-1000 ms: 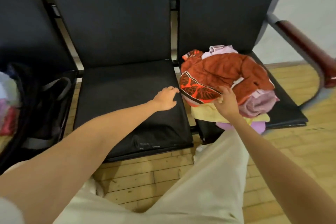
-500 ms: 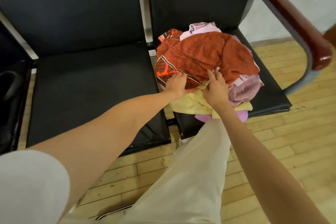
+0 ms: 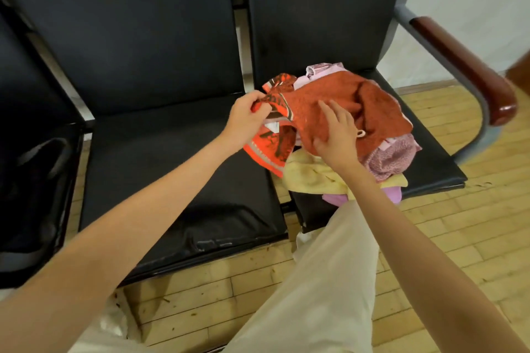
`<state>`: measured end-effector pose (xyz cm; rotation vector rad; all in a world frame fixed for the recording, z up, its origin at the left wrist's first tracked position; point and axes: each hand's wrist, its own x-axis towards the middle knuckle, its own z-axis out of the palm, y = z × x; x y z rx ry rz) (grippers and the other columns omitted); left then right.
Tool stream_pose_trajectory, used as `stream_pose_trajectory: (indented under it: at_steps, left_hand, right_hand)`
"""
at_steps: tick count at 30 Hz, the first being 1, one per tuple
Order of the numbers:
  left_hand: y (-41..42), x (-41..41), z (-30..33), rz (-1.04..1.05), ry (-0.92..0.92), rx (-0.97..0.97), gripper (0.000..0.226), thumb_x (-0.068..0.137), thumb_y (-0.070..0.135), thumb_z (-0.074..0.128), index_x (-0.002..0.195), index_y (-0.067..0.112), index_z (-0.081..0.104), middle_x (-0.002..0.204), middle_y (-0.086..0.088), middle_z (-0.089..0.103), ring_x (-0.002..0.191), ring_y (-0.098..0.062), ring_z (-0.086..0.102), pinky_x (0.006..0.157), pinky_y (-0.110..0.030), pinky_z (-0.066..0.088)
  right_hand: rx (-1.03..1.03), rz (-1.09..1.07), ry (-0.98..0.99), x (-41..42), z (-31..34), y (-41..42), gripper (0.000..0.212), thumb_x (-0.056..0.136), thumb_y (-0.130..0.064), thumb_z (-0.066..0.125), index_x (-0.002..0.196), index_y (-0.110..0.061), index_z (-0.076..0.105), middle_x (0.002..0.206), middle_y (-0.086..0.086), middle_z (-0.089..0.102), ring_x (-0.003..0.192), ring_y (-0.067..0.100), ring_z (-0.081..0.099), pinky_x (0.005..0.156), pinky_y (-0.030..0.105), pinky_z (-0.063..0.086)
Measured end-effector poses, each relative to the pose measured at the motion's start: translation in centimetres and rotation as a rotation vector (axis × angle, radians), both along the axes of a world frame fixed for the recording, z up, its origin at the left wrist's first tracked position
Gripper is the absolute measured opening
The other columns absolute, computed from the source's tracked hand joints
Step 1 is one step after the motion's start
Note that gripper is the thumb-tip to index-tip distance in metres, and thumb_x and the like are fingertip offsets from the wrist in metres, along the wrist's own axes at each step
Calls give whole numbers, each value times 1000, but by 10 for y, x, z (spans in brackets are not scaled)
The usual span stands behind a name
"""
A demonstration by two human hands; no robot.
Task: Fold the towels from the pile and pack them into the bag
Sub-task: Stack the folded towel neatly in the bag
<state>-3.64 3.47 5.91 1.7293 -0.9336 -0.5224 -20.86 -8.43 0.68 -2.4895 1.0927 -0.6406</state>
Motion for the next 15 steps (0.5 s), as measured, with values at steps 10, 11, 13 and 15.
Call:
stream_pose_trajectory:
  at_steps: [10,11,13,15]
  left_hand:
    - [145,43,24,247,186,86,18,93,16,46,78,12,56,80,-7,59,75,-16,58,70,-32,47]
    - [161,46,21,260,191,111,19,92,16,47,76,13,56,78,-6,59,74,-17,58,70,-32,47]
    - [192,52,12,287,196,159,17,92,17,48,79,11,57,79,-7,60,75,-18,60,71,-34,48]
    - [222,60,-1,352,196,195,17,92,17,49,83,8,59,81,-9,60,76,-19,60,73,-35,48]
  right_hand:
    - [298,292,219,38,-19,80,21,78,-11,66,99,-17,66,115,6,61,112,27,56,100,41,41]
    - [304,329,337,40,-27,93,32,78,-13,66,110,-15,63,123,6,57,117,26,53,102,39,39]
    - [311,388,521,43,-45,118,47,79,-18,66,125,-15,56,133,4,52,123,23,49,104,36,37]
    - [305,447,615,45,-60,141,51,80,-19,64,130,-18,53,137,2,51,127,22,46,106,35,34]
